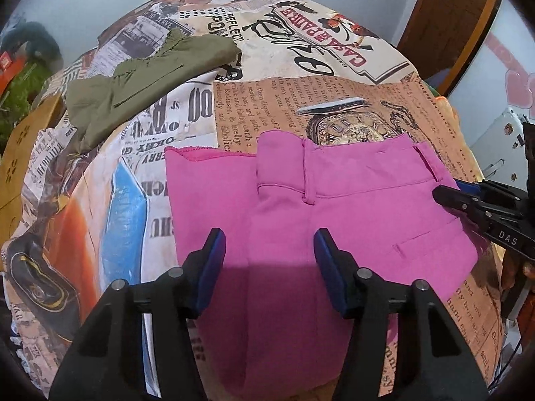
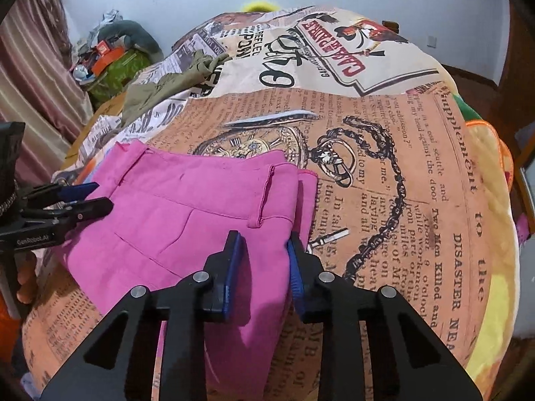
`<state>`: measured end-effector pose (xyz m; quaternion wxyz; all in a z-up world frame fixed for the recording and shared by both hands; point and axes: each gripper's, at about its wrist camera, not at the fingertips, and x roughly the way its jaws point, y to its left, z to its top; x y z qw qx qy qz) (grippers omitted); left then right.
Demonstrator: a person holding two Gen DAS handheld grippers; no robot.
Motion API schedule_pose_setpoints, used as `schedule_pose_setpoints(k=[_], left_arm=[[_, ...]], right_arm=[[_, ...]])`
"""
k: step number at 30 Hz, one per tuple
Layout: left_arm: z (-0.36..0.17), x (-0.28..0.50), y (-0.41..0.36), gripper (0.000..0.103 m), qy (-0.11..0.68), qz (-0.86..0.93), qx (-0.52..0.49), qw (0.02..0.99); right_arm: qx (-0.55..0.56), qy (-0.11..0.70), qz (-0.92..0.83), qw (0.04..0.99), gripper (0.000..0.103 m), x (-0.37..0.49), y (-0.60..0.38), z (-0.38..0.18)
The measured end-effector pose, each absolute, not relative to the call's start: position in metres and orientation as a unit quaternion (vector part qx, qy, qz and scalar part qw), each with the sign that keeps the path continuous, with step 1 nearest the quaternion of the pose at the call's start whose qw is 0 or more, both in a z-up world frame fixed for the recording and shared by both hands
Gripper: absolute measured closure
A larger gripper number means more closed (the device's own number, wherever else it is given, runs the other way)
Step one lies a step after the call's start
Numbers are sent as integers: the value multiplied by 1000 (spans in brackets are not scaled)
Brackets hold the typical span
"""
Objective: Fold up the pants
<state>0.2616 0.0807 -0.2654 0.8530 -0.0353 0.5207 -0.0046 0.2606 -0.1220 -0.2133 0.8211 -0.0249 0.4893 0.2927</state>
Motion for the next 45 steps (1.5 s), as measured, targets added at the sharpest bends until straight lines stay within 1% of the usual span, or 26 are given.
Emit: schedule_pose_setpoints(k=[6, 10, 11, 12, 14, 17, 19, 21, 26, 31, 38, 41, 44, 45], left_arm=[[-261, 259, 80, 46, 520, 0, -31, 854], [-247, 247, 86, 46, 509, 6, -28, 860], [-243, 243, 89, 46, 505, 4, -33, 862], [-240, 240, 92, 46, 504, 0, -41, 863], [-236, 234, 99, 46, 504, -2, -49, 862], [-237, 226, 108, 43, 510, -3, -62, 858], [-240, 223, 111, 42, 515, -10, -72, 854], [-246, 220, 113, 38, 521, -11, -83, 849], [-256, 222, 114, 35, 528, -16, -107, 842], [-259, 233, 115, 35, 533, -25, -122, 837], [-265, 251, 120, 35, 536, -34, -152, 830], [-266, 259, 119, 35, 539, -35, -156, 827], [-267, 267, 115, 35, 540, -41, -154, 826], [-268, 269, 113, 35, 541, -43, -149, 827]], right_arm=[[-46, 487, 287, 824, 79, 259, -118, -212], [-58, 481, 271, 832, 78, 253, -119, -202], [-58, 480, 269, 833, 72, 251, -121, -199], [-56, 479, 268, 834, 63, 250, -122, -197], [-48, 473, 264, 839, 53, 247, -128, -191], [-36, 475, 266, 838, 51, 245, -133, -187], [-16, 484, 266, 833, 48, 245, -137, -187], [-1, 488, 267, 831, 48, 244, -140, -189], [7, 512, 266, 817, 48, 245, -141, -206], [41, 522, 276, 806, 47, 250, -146, -216], [60, 522, 291, 800, 47, 265, -144, -222], [69, 523, 296, 796, 44, 270, -143, -224], [72, 523, 298, 795, 45, 274, -142, -226], [73, 523, 297, 795, 47, 275, -141, -226]])
